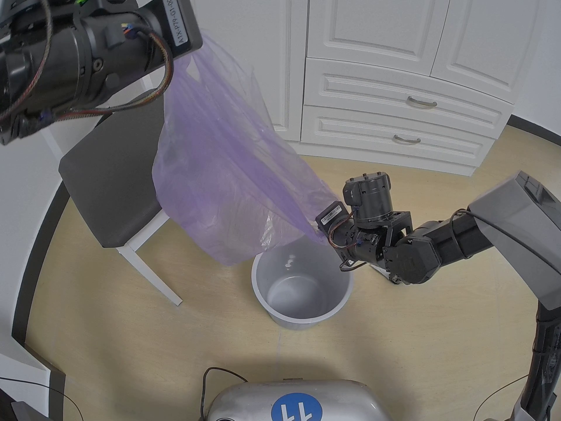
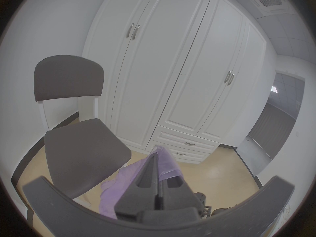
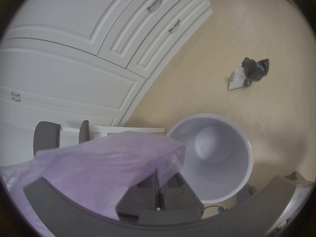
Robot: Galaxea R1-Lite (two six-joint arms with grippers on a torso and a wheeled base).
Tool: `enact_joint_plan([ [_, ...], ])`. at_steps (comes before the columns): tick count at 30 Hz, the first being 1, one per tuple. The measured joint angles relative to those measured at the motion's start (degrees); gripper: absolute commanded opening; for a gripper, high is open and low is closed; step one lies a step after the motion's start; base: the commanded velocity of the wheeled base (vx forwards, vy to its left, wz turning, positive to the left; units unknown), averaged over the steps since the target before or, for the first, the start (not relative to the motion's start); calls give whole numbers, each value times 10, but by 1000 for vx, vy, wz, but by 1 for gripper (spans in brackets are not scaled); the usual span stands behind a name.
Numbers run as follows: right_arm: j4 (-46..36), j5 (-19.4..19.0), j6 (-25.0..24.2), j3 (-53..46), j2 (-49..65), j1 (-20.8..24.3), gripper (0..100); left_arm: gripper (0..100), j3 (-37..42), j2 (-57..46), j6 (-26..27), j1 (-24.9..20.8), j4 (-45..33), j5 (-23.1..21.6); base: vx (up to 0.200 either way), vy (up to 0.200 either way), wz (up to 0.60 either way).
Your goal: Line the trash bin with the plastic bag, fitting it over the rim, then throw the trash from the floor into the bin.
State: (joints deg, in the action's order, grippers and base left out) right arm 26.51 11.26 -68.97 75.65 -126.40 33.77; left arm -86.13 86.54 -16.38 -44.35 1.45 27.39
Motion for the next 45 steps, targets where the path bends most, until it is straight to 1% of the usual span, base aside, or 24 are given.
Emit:
enact_joint_plan([
  [2, -1, 0, 15, -6, 8, 0, 0, 0, 15, -3, -4, 5, 8, 0, 0, 0, 0],
  [4, -3, 0, 50, -16, 21, -1, 0, 0, 34, -6, -7, 14, 16, -2, 0, 0, 0],
  [8, -11, -7, 150, -56, 65, -7, 0, 0, 82, -12, -10, 38, 39, -4, 0, 0, 0],
  [10, -15, -12, 188, -76, 87, -12, 0, 0, 104, -14, -14, 48, 48, -8, 0, 0, 0],
  [14, -35, -19, 275, -123, 144, -27, 0, 0, 161, -16, -27, 67, 71, -27, 0, 0, 0],
  [16, -53, -21, 330, -153, 185, -38, 0, 0, 192, -17, -37, 75, 86, -39, 0, 0, 0],
  [20, -68, -24, 400, -196, 246, -50, 0, 0, 237, -17, -53, 84, 116, -57, 0, 0, 0],
  [21, -70, -24, 424, -212, 269, -54, 0, 0, 256, -16, -59, 86, 131, -65, 0, 0, 0],
  [23, -74, -23, 453, -233, 297, -58, 0, 0, 281, -15, -65, 90, 157, -75, 0, 0, 0],
  [24, -75, -21, 477, -249, 319, -60, 0, 0, 302, -13, -69, 94, 182, -85, 0, 0, 0],
  [27, -79, -14, 526, -281, 361, -64, 0, 0, 343, -5, -75, 104, 234, -102, 0, 0, 0],
  [32, -81, 22, 592, -323, 410, -68, 0, 0, 384, 16, -76, 126, 280, -113, 0, 0, 0],
  [36, -82, 66, 644, -350, 426, -79, 0, 0, 393, 37, -79, 153, 290, -115, 0, 0, 0],
  [39, -82, 83, 658, -361, 424, -90, 0, 0, 395, 50, -82, 172, 291, -116, 0, 0, 0],
  [45, -80, 102, 662, -366, 408, -103, 0, 0, 397, 65, -92, 189, 288, -117, 0, 0, 0],
])
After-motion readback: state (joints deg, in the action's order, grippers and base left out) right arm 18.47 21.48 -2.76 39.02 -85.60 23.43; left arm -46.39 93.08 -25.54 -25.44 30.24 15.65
